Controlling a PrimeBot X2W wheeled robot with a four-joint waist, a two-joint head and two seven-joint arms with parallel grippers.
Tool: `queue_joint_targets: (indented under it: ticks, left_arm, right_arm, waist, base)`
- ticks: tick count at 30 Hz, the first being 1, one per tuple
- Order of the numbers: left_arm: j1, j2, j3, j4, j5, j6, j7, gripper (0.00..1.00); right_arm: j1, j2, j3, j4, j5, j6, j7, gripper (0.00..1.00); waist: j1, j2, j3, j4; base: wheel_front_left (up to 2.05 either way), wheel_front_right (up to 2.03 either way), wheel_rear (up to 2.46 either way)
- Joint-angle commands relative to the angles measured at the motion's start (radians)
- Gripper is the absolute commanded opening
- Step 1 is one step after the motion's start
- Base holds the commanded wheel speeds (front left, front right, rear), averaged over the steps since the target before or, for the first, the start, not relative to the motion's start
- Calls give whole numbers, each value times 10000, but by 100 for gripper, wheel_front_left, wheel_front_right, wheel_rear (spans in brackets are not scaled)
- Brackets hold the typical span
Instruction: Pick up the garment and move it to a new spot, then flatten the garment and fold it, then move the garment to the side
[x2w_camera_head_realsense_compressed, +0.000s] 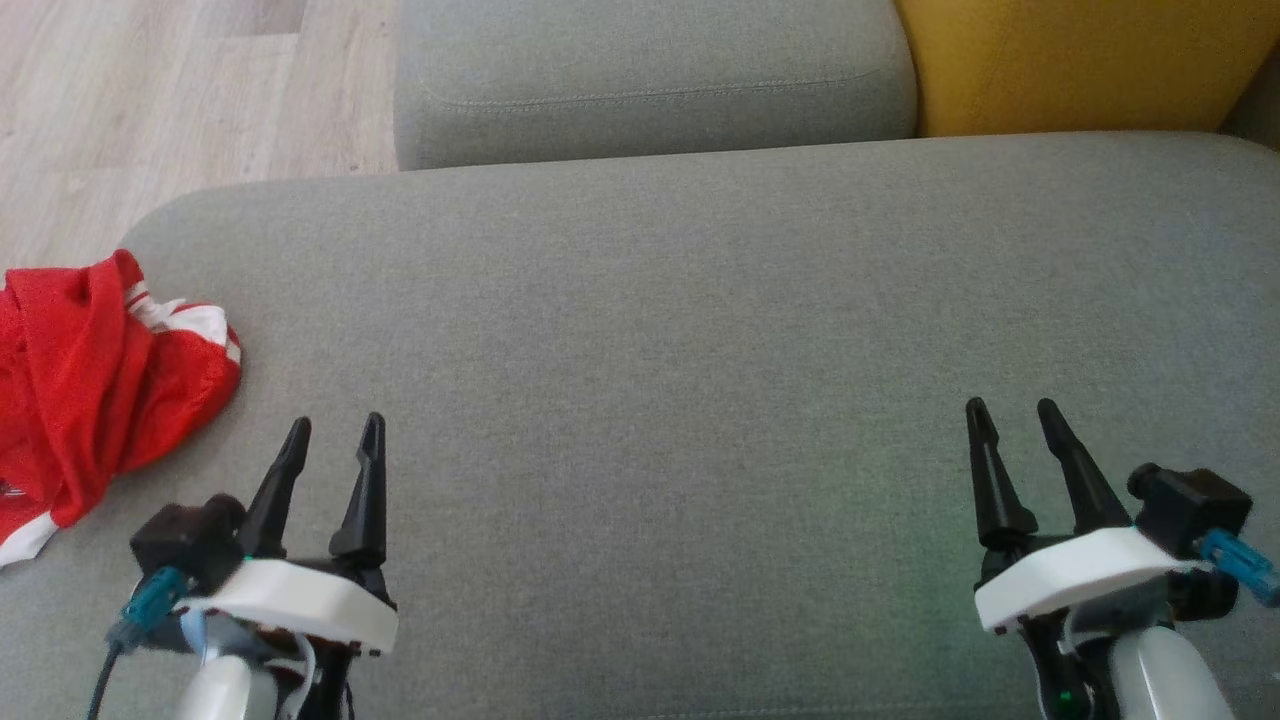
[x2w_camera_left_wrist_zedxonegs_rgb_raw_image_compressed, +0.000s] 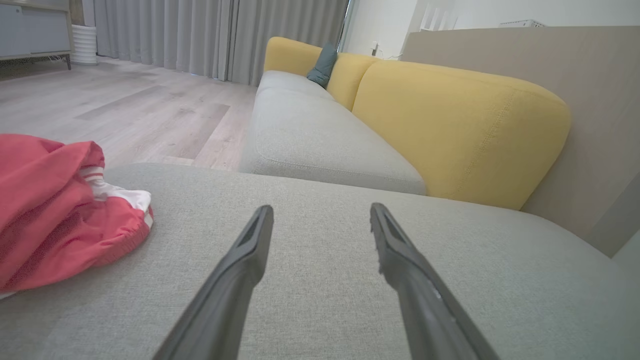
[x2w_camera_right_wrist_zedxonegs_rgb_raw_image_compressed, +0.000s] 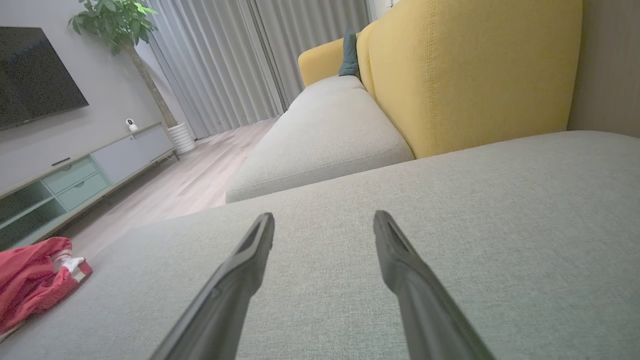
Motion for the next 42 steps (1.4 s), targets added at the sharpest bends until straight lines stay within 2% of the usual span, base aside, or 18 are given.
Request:
queue_joint_targets:
  ticks: [1,19,30,42]
  left_arm:
    - [-572,196,278,-296,347,52,-166,100]
    - [-545,54,347,-30,2187,128,-678,100]
    - [-580,-152,526,296,1839,119,-678,100]
    - [-651,-154,529,478,1982,164,-678,100]
  right_arm:
    - [-255,-45,240,-371,-396,-6,-63,100]
    - [-184,-48,142,-397,-1558,-7,-141,100]
    - [-124,-48,35,-260,-1127,-7,-94,100]
    - [-120,-47,15,-224,-1248,-7,-63,100]
  waist:
    - [0,0,-1,1]
    - [0,0,-1,13]
    - [0,0,2,55]
    - [0,0,-27,86]
  base:
    - [0,0,0]
    - [0,0,0]
    - [0,0,0]
    - [0,0,0]
